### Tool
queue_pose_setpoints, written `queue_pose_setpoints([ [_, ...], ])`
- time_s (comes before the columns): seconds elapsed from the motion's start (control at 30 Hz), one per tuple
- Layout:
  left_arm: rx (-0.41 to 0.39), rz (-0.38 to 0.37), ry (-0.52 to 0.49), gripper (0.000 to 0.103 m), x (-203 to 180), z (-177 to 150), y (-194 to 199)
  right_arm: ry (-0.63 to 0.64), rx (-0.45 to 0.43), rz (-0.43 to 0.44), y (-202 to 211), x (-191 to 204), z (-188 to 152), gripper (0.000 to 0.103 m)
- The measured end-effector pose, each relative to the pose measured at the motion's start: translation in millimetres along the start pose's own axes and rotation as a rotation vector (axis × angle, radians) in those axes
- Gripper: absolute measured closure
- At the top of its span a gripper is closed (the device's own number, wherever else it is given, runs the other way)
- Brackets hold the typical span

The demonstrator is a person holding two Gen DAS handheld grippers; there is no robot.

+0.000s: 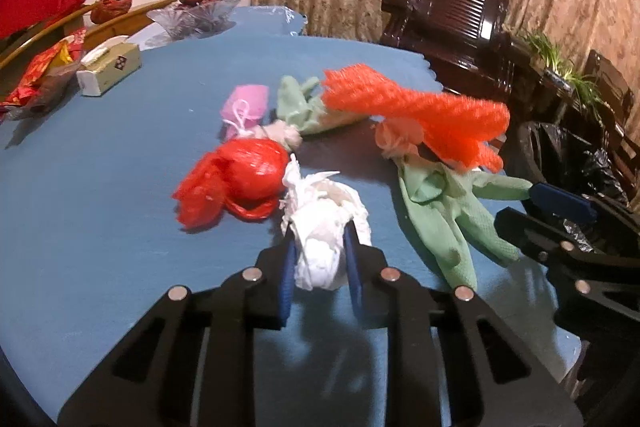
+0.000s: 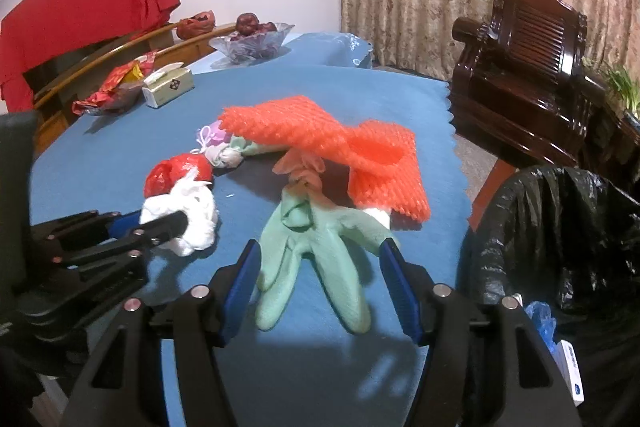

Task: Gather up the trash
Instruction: 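Grasp the white tissue with the left gripper while the right gripper grasps the green glove, then carry the tissue and green glove over the bin with both grippers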

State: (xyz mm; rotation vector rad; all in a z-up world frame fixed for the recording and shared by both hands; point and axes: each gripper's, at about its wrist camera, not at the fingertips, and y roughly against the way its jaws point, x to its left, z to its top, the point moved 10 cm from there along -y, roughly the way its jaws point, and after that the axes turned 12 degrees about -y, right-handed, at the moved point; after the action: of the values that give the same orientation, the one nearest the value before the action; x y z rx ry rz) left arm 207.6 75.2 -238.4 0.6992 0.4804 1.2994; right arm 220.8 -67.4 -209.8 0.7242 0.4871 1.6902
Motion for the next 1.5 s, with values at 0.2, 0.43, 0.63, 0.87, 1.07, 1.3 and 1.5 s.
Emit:
queue_pose_setpoints([
  [0.2,-0.007,0.02,-0.004,0.082,9.3,0.6,13.1,0.006,-0.016,0.01,3.1,7.9,8.2,0.042],
  [0.43,-0.012,0.032,-0.011,0.082,14.4,0.9,13.4,0.019,0.012,-0.009,-14.1,9.3,5.5,0.042],
  [0.63,-0.008,0.036,-0.018,0.082,17.0,1.6,12.2,0.011,0.075,-0.038,-48.0,4.6,-5.4,0.043],
  [0.87,-0.002,0.036,-0.014,0.082,19.6,1.0,9.7,-0.008,0.148,-0.001,-67.7,5.5,-12.9,0.056],
  [1.07,-0.002,0.036,-0.018,0.082,18.8,2.0,9.9,0.002,0.154,0.064,-60.5,17.7,-13.5,0.087],
  [1.3,-0.018,0.039,-0.027,0.082,17.3,8.7,20.2,-0.039,0.135,0.137,-29.5,28.0,-5.8,0.091],
  [1.5,-0.042,0.034,-0.033,0.082,10.0,18.4,34.3,-0.043,0.073,0.155,3.3,33.1,12.5,0.091],
])
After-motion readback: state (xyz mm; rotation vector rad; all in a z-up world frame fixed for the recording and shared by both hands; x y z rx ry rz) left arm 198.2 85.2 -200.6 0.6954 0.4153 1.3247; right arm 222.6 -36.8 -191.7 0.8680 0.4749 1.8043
